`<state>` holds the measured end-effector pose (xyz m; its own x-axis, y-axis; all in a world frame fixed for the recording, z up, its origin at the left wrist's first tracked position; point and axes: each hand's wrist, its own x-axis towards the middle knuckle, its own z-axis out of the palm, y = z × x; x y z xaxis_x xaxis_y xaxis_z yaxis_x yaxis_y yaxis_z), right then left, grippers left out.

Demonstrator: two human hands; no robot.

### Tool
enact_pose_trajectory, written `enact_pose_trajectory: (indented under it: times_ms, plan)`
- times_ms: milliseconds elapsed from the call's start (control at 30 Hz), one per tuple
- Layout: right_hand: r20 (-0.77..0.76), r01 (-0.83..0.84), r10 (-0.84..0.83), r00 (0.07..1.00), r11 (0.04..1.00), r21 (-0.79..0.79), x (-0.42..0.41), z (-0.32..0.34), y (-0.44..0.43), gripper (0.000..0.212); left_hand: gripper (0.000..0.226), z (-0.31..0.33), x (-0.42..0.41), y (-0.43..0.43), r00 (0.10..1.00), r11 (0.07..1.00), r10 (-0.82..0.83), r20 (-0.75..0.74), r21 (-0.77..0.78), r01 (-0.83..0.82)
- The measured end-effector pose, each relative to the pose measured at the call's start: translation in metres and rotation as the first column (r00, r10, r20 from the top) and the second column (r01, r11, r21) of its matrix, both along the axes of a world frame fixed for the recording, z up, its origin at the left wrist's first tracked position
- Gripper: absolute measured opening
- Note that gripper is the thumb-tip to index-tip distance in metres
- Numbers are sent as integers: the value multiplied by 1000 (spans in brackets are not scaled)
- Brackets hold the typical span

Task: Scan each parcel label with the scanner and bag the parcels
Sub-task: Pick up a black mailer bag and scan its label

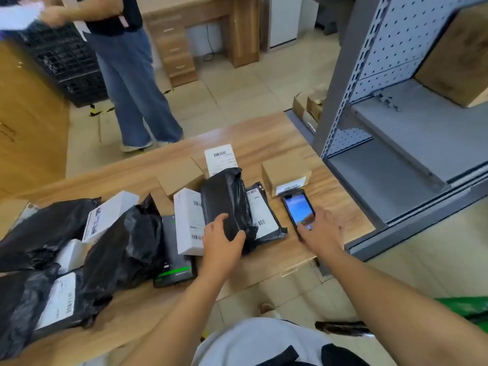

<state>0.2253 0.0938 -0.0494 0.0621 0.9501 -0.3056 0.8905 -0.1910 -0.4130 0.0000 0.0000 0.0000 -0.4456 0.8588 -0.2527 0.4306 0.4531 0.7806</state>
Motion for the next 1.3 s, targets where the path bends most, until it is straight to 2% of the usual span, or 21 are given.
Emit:
enact_pose_trajectory:
  times_ms: [100, 300, 533, 767, 900, 1000, 1100, 1200, 1300]
  plan:
    - [29, 13, -11, 1000, 997, -80, -1, -8, 20, 78, 58, 2, 2, 7, 1000, 998, 16, -3, -63, -16]
    - [77, 26, -10, 997, 977, -213, -10, -28, 47, 109, 55, -1, 0, 9, 1000, 993, 23, 6, -117, -22]
    - [240, -31, 90, 967, 971, -237, -23, -33, 63, 104, 50, -9, -1, 10, 998, 988, 61, 16, -144, -58]
    - [248, 23, 44, 968, 965, -262, -25, -28, 71, 105, 46, -8, -5, 5, 997, 985, 80, -22, -152, -82]
    - [145, 69, -25, 989, 951, -303, -18, -21, 72, 102, 47, -4, -8, 15, 996, 987, 88, -35, -131, -92]
    - [-37, 83, -106, 994, 913, -400, -10, -4, 66, 94, 52, 0, -10, 29, 992, 986, 111, -55, -122, -117]
    - [-221, 83, -190, 957, 905, -418, 1, 20, 52, 82, 65, 3, -9, 45, 986, 979, 118, -121, -152, -136]
    - [-414, 77, -276, 867, 896, -438, 9, 42, 36, 60, 86, 3, -3, 68, 976, 962, 74, -202, -243, -123]
    - [-618, 58, -377, 690, 880, -472, 16, 65, 21, 46, 104, 2, 8, 88, 955, 926, 3, -297, -359, -114]
